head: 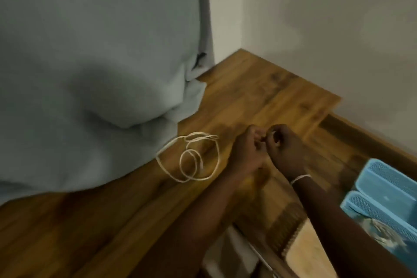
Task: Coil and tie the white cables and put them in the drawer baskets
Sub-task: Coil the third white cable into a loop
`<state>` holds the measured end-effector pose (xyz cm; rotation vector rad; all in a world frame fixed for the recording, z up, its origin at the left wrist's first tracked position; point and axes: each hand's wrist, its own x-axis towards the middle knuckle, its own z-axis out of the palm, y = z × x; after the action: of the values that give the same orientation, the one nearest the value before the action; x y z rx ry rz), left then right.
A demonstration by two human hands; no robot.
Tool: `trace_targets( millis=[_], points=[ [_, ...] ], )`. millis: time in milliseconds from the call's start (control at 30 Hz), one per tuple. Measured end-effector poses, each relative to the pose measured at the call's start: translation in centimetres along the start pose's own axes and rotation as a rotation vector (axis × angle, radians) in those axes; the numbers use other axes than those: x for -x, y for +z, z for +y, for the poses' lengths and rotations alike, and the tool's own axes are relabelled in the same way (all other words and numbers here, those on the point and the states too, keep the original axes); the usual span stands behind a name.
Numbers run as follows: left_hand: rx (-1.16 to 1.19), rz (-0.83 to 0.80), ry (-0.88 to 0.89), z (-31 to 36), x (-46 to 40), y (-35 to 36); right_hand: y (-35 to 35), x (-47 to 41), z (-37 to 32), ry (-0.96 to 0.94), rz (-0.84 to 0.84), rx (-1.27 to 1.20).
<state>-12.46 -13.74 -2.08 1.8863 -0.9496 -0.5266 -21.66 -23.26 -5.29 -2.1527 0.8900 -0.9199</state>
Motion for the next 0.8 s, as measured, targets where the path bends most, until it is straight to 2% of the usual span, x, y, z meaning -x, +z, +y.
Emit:
trace_targets(
  millis=[67, 133, 200, 267, 333, 400, 500, 567, 600, 667, 700, 800],
  points=[
    [-0.108, 0.120, -0.049, -4.0, 1.3, -5.6, 4.7, 0.6, -4.2, -0.097, -0.277, -0.091],
    [-0.246, 0.150, -0.115, -7.9, 3.0, -9.9, 8.7, 2.1, -7.2, -0.145, -0.575, -0.094],
    [-0.353, 0.063, -0.185, -11.7, 4.8, -13.4, 13.1, 3.8, -8.0, -0.203, -0.793, 0.016],
    [-0.425, -0.052, -0.221, -14.4, 6.5, -15.5, 16.2, 5.0, -7.6, -0.230, -0.917, 0.211],
    [-0.437, -0.114, -0.217, -16.1, 7.6, -16.5, 18.2, 6.0, -6.2, -0.236, -0.934, 0.373],
    [-0.391, -0.161, -0.214, -17.0, 8.6, -17.0, 18.3, 6.8, -6.8, -0.170, -0.874, 0.360],
    [-0.371, -0.189, -0.222, -17.9, 9.4, -16.9, 17.5, 7.1, -7.9, -0.051, -0.584, 0.218],
    [-0.363, -0.191, -0.244, -18.3, 9.5, -16.9, 17.5, 6.4, -8.4, 0.023, -0.425, 0.212],
    [-0.359, -0.198, -0.258, -18.1, 9.5, -17.0, 17.6, 5.8, -8.5, 0.048, -0.450, 0.281],
    [-0.352, -0.224, -0.267, -17.9, 9.2, -17.4, 18.2, 5.1, -8.3, 0.138, -0.606, 0.411],
    [-0.354, -0.237, -0.268, -17.9, 9.0, -17.6, 18.4, 5.0, -8.1, 0.175, -0.646, 0.393],
    [-0.326, -0.194, -0.263, -17.3, 8.3, -18.7, 18.1, 4.6, -8.7, 0.178, -0.589, 0.288]
  ],
)
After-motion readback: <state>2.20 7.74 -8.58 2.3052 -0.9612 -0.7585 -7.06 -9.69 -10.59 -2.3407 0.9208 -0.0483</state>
